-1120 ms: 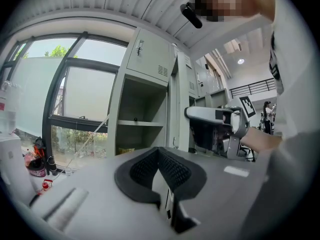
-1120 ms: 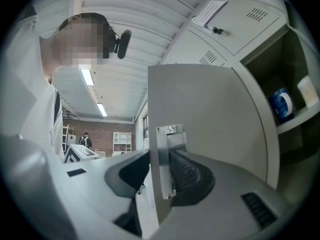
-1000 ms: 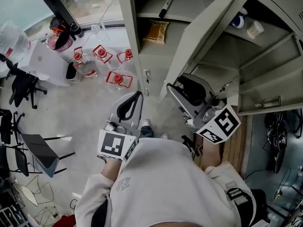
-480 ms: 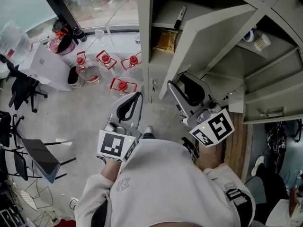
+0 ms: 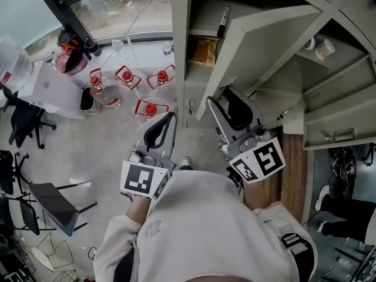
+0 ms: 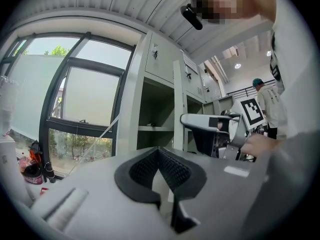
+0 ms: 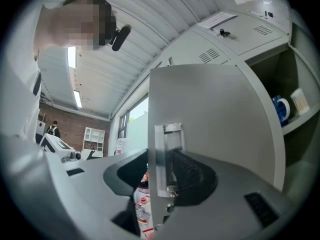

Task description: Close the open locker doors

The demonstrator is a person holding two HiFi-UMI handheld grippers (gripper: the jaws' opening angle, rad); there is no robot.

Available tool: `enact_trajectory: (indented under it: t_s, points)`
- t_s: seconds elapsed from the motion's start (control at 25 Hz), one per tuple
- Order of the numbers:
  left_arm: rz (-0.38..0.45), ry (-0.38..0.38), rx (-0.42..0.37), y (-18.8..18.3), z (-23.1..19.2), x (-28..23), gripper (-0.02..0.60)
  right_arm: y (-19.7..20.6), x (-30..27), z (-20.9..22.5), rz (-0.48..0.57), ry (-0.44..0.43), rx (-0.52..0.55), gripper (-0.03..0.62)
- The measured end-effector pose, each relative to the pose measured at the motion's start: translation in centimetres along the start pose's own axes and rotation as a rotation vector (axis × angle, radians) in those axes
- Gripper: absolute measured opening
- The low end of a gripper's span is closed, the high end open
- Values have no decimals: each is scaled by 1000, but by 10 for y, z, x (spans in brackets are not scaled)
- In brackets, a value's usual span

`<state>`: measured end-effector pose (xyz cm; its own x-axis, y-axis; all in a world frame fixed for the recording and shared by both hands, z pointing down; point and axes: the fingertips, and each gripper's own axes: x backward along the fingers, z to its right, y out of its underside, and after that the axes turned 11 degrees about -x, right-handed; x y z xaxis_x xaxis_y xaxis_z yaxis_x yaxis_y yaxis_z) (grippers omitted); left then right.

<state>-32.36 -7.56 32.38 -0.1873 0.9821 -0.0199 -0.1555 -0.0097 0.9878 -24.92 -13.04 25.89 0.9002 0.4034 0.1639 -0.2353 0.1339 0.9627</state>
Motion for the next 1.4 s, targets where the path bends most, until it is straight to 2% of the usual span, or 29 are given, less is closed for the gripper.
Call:
enact_trajectory:
  t_s: [0.48, 0.64, 1.08, 1.4]
  points:
    - [-7, 10, 29, 4, -15, -5, 8, 12, -55, 26, -29, 57, 42, 140]
    - [16, -12, 14, 5, -26, -4, 8, 15, -73, 38, -32, 69, 64, 140]
    - [-6, -62, 28, 13, -48, 1, 8, 19, -112, 68, -42, 99, 78, 140]
    - [-9, -74, 36, 16, -59, 3, 8, 20, -117, 64, -48, 100, 97, 132]
